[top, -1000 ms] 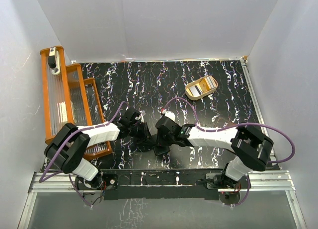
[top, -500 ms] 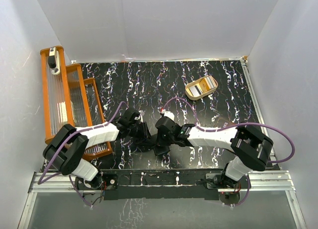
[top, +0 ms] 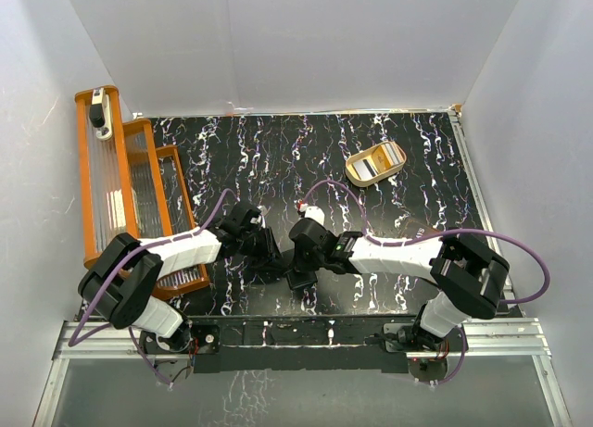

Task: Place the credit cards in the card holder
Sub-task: Close the card holder at the center of the board.

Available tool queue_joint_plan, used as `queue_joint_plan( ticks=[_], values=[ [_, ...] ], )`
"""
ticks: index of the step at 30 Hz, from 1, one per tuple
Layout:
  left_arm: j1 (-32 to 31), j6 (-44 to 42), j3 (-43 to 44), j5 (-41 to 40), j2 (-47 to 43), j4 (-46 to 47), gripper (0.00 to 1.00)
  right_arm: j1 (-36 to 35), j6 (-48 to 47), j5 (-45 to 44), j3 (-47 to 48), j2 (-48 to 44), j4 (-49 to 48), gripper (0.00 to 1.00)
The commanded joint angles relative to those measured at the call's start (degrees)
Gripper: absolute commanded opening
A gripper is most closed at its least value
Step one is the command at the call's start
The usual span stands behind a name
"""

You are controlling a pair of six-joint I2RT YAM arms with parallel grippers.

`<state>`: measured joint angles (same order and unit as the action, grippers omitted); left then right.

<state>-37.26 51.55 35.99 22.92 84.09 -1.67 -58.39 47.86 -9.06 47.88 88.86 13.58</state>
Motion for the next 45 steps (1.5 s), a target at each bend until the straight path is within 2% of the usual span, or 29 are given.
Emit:
queue_joint_plan(
  ticks=[1,9,18,25,32,45],
  values=[
    [-0.2,-0.5,2.1,-0.3,0.1,-1.7,0.17,0.1,-2.3,-3.2,2.2,-1.6,1.0,0.0],
    [-0.2,-2.2,4.5,-1.8,3.3,-3.6,0.14,0.2,-2.5,-2.7,2.0,-2.5,0.3,0.0],
    [-0.2,-2.1,7.7,-4.1,1.8,-6.0,0.1,0.3,-1.9,-2.7,1.3,-2.6,0.1,0.0],
    [-0.2,-2.2,8.0,-2.7,2.1,-1.8,0.02,0.4,-0.7,-2.6,0.2,-3.2,-0.5,0.0],
    [-0.2,-2.5,6.9,-2.0,6.4,-0.9,0.02,0.5,0.1,-2.9,0.7,-4.4,0.7,0.0],
    [-0.2,-3.4,5.4,-3.3,7.4,-1.2,0.02,1.5,2.3,-1.2,-1.1,-3.6,1.1,0.0]
  ],
)
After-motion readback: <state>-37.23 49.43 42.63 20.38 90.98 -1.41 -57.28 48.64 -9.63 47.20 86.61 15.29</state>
